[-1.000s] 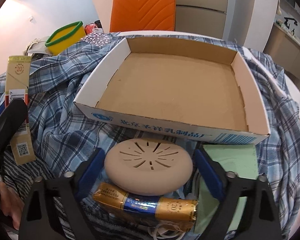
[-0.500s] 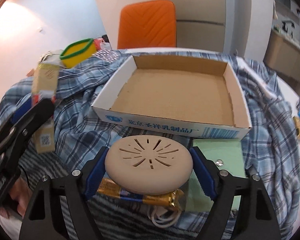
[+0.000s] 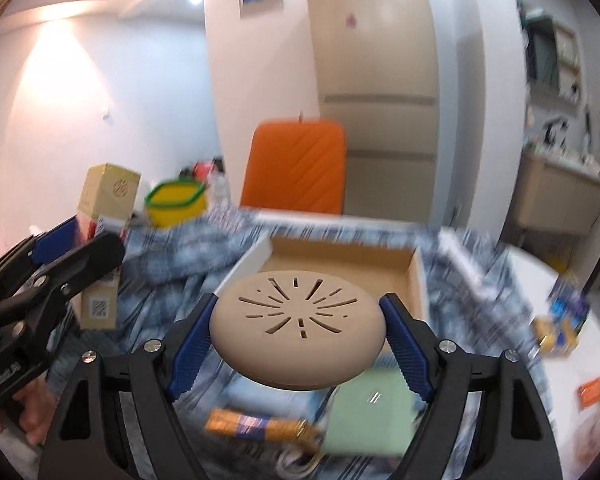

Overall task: Organize soft objects
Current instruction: 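Lift the cigarette pack with the left gripper while the right gripper carries the disc over the box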

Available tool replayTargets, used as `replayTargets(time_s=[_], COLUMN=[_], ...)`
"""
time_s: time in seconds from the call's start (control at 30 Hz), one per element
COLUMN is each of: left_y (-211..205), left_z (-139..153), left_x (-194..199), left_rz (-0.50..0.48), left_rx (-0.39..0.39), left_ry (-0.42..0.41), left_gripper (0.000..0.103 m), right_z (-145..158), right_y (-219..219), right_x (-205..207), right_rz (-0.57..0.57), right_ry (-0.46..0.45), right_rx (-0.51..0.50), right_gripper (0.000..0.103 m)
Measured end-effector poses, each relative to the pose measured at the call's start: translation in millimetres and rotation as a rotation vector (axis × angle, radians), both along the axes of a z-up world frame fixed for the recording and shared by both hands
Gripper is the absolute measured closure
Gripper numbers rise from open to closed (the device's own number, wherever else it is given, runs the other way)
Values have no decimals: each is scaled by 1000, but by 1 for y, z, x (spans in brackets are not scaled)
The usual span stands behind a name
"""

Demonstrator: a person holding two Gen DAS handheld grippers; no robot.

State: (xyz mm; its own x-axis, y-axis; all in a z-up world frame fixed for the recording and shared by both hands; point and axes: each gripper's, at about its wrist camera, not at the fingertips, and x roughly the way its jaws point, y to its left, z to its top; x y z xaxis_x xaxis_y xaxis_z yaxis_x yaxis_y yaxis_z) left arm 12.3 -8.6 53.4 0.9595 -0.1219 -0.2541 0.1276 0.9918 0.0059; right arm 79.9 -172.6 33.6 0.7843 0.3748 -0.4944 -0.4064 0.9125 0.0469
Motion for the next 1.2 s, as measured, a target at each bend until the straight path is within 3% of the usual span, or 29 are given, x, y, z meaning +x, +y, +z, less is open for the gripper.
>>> replayTargets(time_s=[0.07,0.2,0.37,0.47,0.6,0.8,1.1,1.2], left_y=[-2,-5,-10,-6,-1,-3,-10,-9], left_z=[5,14,24,21,3,-29,-38,-41], left_x=[7,26,52,73,85,102,121,120], left_rz=[-15,-14,-4,-36,-16,10,9,-3], left_rx=[-1,-34,-45,-85,-95,-35,-28,-31], left_ry=[-34,-86,-167,-151,-126,-31,125,132], left_gripper=[48,48,48,48,48,48,47,47], right_z=[11,30,42,41,24,-16,-60,-74], right_y=[0,-3,2,8,7,1,8,10], right_x=[4,23,43,56,70,97,131,138], right_rz=[-32,-83,-161,-191,-222,-219,-165,-153], right_ry=[-77,-145,-272,-294,-242,-125,88,155], right_rx=[-11,21,-19,-48,-62,-95,-115,-128], right_gripper=[20,20,20,20,20,20,20,20])
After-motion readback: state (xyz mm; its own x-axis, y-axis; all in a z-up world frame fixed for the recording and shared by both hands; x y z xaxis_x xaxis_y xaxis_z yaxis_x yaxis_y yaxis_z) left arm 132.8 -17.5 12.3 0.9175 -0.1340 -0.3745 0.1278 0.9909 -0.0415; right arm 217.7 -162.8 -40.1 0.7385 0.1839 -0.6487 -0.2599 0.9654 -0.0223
